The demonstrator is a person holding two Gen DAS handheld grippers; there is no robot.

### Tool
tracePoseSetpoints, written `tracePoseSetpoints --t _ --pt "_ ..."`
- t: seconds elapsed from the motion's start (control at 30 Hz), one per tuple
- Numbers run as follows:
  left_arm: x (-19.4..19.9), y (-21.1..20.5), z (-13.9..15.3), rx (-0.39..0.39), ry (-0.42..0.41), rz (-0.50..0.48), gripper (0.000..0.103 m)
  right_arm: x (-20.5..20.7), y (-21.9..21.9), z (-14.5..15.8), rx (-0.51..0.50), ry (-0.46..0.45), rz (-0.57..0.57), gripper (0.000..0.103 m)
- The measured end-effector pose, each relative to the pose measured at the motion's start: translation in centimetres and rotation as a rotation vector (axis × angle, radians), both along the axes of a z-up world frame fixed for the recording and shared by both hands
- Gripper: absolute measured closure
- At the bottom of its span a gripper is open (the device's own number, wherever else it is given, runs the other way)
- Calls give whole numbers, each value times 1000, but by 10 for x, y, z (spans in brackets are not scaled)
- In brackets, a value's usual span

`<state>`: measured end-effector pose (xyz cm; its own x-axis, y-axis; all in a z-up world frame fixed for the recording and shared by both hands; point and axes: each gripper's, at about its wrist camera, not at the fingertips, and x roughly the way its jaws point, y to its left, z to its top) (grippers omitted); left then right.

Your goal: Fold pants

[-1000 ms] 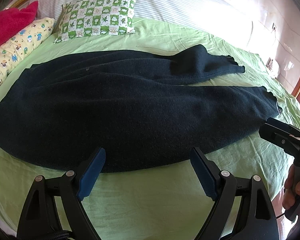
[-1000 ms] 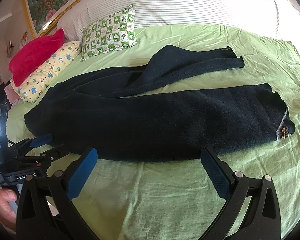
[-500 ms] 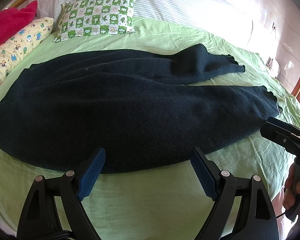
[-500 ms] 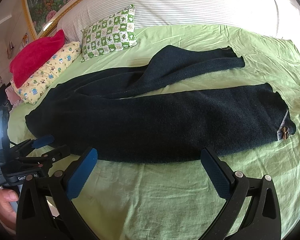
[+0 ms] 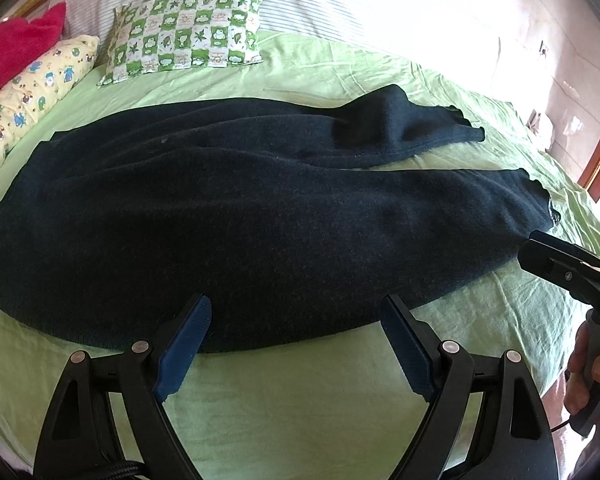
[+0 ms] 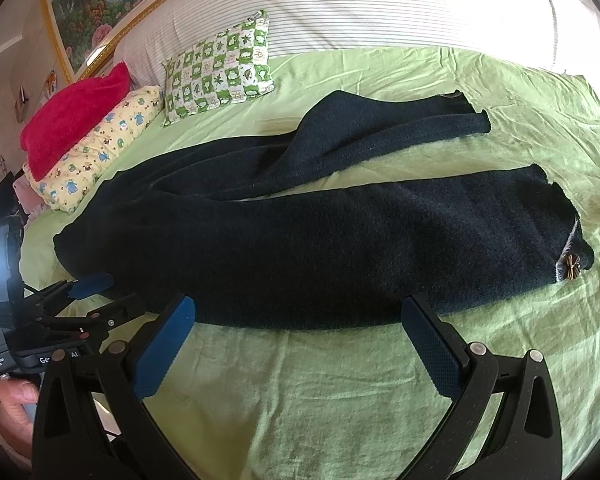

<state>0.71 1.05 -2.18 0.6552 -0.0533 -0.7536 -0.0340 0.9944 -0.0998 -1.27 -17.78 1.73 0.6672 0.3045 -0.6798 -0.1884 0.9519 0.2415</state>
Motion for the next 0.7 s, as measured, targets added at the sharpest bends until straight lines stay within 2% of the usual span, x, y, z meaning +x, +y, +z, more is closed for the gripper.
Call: tracePoseSetpoints --t 0.4,0.7 --pt "14 6 9 16 5 -42 16 8 -17 7 39 10 -10 0" --pt "56 15 34 20 -6 -111 16 41 -43 22 86 16 -20 0"
